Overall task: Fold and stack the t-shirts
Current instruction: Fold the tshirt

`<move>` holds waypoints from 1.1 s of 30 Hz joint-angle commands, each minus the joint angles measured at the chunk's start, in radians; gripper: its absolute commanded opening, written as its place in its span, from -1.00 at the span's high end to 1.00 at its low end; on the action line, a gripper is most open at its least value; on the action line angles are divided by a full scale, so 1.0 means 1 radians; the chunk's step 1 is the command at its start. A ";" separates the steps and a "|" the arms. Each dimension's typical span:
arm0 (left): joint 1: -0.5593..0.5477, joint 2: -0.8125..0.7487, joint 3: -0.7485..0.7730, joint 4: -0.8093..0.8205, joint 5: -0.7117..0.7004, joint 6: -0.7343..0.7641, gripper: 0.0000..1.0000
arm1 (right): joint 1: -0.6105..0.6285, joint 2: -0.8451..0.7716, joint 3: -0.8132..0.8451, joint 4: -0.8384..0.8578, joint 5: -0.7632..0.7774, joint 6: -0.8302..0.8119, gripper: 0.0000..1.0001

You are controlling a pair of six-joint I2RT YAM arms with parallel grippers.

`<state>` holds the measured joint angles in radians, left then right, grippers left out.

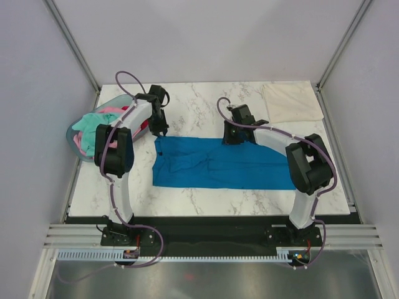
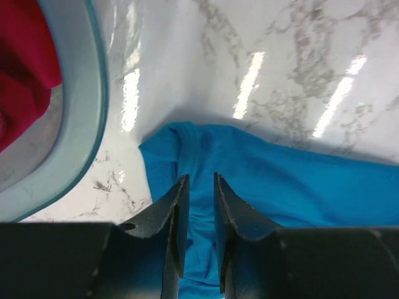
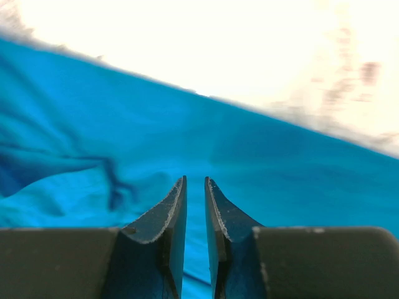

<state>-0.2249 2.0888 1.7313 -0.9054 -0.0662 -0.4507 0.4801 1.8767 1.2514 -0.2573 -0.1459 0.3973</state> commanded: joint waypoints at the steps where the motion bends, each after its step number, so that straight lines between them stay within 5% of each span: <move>1: 0.007 0.010 -0.053 -0.012 -0.099 0.011 0.42 | -0.049 -0.045 -0.049 -0.013 0.081 0.006 0.51; 15: 0.009 0.043 -0.069 -0.003 -0.204 0.035 0.52 | -0.120 -0.071 -0.185 0.043 0.244 0.058 0.56; 26: 0.007 -0.087 0.034 -0.021 -0.061 0.026 0.38 | -0.121 -0.149 -0.127 -0.016 0.221 0.049 0.54; 33: 0.001 -0.098 0.025 -0.021 0.028 0.030 0.47 | -0.129 -0.131 -0.135 -0.016 0.238 0.043 0.56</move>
<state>-0.2237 2.0274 1.7451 -0.9173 -0.0933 -0.4488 0.3607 1.7622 1.0988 -0.2703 0.0666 0.4446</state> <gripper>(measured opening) 0.274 0.221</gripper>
